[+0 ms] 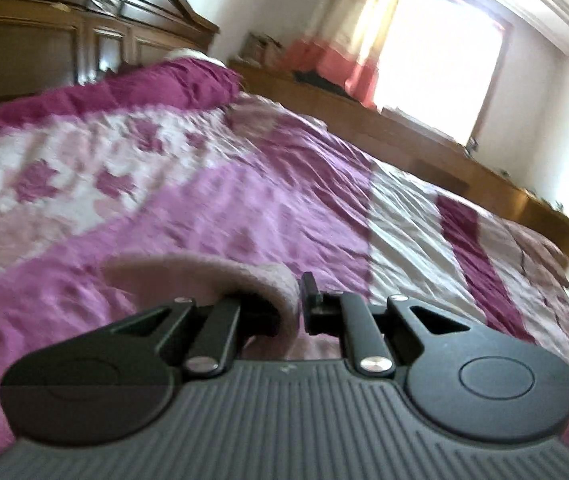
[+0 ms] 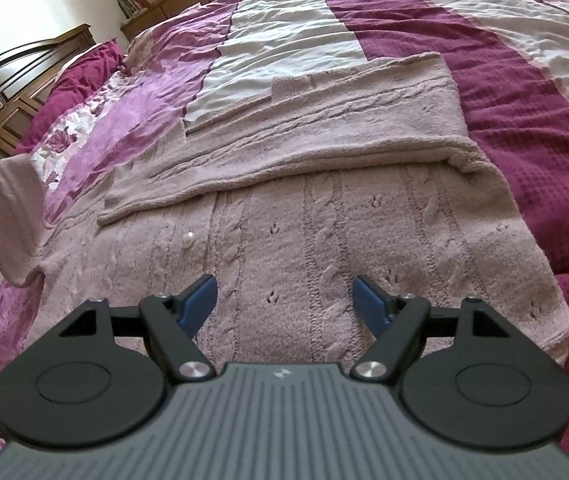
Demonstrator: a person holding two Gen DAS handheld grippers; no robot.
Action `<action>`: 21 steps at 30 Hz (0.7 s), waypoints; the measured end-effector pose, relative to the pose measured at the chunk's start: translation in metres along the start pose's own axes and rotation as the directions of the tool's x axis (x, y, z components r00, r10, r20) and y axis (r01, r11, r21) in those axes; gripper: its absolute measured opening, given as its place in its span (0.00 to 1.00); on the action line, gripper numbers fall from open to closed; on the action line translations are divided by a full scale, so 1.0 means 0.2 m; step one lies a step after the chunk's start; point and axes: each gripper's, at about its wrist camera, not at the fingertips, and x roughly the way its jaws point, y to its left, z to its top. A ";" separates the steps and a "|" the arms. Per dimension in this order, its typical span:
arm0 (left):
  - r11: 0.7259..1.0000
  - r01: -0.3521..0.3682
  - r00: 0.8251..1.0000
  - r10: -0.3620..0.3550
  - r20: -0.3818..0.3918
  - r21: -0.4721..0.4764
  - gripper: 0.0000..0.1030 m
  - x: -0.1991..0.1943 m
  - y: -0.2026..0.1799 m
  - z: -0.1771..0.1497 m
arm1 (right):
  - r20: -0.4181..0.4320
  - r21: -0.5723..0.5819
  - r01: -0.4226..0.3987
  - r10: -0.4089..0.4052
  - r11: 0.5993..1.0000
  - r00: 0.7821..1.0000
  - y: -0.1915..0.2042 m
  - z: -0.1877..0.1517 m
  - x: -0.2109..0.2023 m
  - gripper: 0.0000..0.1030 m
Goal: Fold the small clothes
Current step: 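Carry the sleeve with the left tool across the cardigan body and release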
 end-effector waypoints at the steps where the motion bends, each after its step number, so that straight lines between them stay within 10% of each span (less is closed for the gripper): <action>1: 1.000 0.011 1.000 -0.011 -0.015 0.000 0.12 0.02 -0.03 -0.02 | 0.002 0.003 -0.002 0.002 1.000 1.000 0.00 0.00 0.00 0.78; 21: 0.982 0.107 0.959 -0.061 -0.276 0.154 0.12 0.21 -0.32 -0.54 | 0.005 0.027 -0.015 0.015 1.000 1.000 -0.03 0.00 0.00 0.78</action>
